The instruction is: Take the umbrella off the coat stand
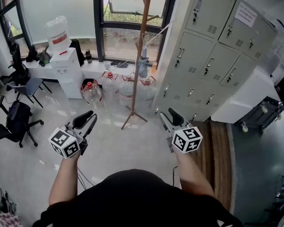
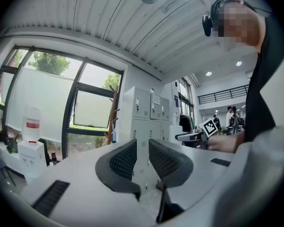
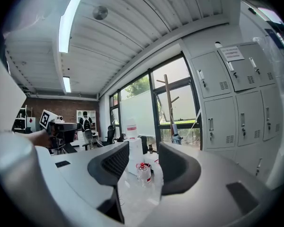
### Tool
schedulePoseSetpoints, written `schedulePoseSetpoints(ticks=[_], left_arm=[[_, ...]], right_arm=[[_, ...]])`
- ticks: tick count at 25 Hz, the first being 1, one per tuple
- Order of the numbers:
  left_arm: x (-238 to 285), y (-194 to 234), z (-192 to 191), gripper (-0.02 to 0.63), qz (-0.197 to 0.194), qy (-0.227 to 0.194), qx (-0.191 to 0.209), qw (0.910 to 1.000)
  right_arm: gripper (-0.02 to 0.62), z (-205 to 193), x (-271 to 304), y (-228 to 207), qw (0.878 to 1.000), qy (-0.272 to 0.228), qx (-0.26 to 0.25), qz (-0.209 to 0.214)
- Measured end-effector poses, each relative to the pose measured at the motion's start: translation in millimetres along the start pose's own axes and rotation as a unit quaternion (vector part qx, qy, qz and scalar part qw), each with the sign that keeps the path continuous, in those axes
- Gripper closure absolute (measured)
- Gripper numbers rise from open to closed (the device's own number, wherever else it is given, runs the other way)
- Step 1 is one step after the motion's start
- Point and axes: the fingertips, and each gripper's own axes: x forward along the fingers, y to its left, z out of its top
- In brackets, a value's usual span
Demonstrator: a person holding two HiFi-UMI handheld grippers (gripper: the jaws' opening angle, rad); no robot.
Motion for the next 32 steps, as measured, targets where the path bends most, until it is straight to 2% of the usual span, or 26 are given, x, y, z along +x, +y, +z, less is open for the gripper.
schedulePoseSetpoints(ticks=[6,11,13,18,28,32], left_arm=[[-16.0,14.9,-2.7,0.515,-0.01,-0.005,-0.003,0.9999],[-15.0,18.0,0.4,0.528,-0.02,-0.016,-0.008,0.9996],[-12.3,20.4,2.0,0.529,-0.02,-0.019,-0.006,0.9996],[-3.4,31.3,-0.3,0.532,-0.017,-0.01,-0.001,0.9998],[37.7,60.0,-8.1,0.541,-0.016,0.001,-0.007,0.9999],[63.5,75.3,-9.8,0.545,-0.015,0.002,-0.016,0.9998]], right_arm=[[0.39,-3.9,4.8,20.5,1.0,0.003,-0.001,-0.006],[0.402,-2.2,14.2,18.0,1.0,-0.004,-0.011,-0.016],[0.416,4.3,20.2,11.4,0.999,-0.011,-0.03,-0.024],[0.452,20.2,33.4,-10.8,0.999,-0.025,-0.029,-0.039],[0.477,9.0,76.8,-43.4,0.999,-0.012,-0.013,-0.034],[0.514,7.4,97.9,-63.7,0.999,-0.005,-0.01,-0.034]])
